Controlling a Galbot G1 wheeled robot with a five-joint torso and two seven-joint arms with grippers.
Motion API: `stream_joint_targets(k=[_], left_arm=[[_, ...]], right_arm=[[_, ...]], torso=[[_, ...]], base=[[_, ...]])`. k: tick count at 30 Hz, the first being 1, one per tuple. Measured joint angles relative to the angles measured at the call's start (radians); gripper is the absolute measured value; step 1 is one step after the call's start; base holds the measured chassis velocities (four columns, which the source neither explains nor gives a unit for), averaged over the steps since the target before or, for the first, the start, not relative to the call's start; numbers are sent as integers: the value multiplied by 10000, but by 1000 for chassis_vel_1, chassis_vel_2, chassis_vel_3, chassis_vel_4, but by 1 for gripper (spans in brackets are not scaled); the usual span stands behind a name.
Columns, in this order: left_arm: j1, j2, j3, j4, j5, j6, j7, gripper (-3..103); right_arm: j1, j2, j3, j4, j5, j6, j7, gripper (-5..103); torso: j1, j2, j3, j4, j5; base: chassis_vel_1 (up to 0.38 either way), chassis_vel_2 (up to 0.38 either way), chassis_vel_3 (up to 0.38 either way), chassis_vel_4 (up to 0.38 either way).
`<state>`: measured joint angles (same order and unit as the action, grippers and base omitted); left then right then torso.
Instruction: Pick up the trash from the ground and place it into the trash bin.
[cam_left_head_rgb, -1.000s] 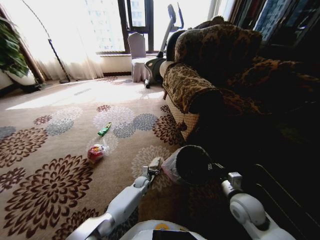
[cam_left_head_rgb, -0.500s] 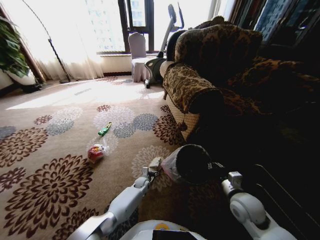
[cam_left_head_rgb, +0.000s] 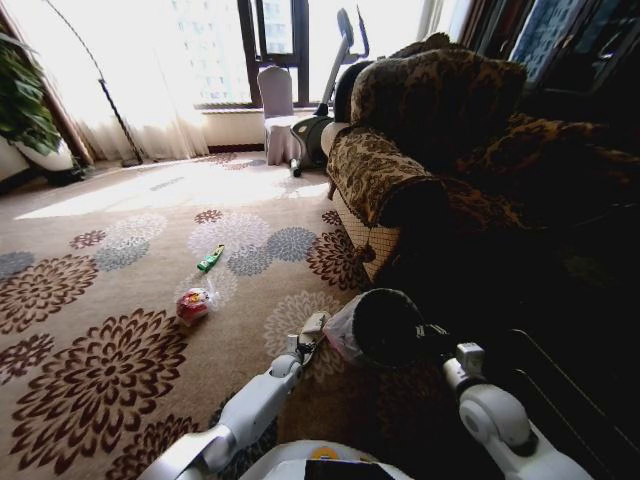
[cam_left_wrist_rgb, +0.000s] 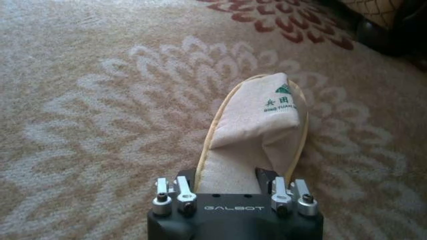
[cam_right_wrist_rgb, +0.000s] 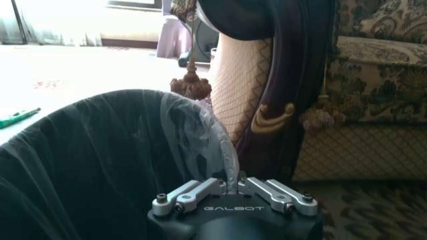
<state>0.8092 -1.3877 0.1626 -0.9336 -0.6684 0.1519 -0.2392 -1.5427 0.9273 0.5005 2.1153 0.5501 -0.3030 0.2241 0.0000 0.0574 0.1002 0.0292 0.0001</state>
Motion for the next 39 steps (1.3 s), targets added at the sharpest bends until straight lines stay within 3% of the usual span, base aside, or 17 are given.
stream_joint_targets(k=[9,11,17,25,34,39], left_arm=[[57,30,7,-79,290,-133,212,38],[65,33,10,-89,363,-168,217,38],[204,171,23,-375,913,-486,213,19],[297,372,31,-689,1127,-754,217,2],[568,761,-42,-1526,1834,-1447,321,0],[976,1266,-235,-2889,2159,-1789,353,0]], right_arm=[[1,39,-4,-26,-36,47,-63,2],[-4,45,-4,-26,-39,48,-66,2],[-22,79,-5,-20,-54,50,-70,2],[-20,239,-70,-20,-154,52,-75,2],[-67,343,-32,-19,-192,52,-65,2],[-50,436,11,-23,-203,52,-28,2]], torso=[[0,0,1,-4,-5],[0,0,1,-4,-5],[0,-1,2,-5,-6],[0,-1,2,-2,-2],[0,-1,2,-1,-3],[0,-1,2,-1,-3]], base=[[0,0,0,0],[0,0,0,0],[0,0,0,0],[0,0,0,0],[0,0,0,0],[0,0,0,0]])
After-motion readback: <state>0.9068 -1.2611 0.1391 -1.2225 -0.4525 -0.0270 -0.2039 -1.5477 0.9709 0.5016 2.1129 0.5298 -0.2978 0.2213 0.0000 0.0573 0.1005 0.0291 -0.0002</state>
